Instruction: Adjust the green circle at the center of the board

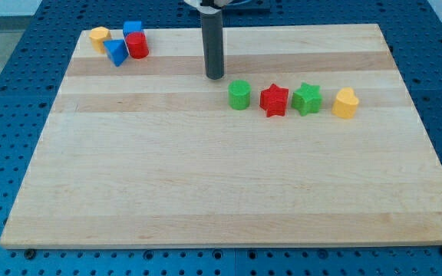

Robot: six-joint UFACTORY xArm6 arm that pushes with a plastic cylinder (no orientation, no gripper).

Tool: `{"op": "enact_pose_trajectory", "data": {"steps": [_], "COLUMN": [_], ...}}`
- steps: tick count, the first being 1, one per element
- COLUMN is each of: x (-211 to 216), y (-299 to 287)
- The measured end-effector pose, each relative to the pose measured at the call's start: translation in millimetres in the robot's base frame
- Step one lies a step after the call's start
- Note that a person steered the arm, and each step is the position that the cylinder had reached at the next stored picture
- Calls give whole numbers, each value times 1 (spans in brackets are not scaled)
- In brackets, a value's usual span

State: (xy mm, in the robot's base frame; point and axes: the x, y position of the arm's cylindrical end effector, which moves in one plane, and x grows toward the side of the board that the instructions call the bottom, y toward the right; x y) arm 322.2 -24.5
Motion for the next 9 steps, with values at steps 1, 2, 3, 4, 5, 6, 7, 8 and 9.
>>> {"op": "enact_pose_trajectory", "data": {"steps": [1,2,3,4,5,6,7,8,9], "x": [0,2,12,18,20,24,26,32,37], "y": [12,17,19,20,21,21,21,21,21]}}
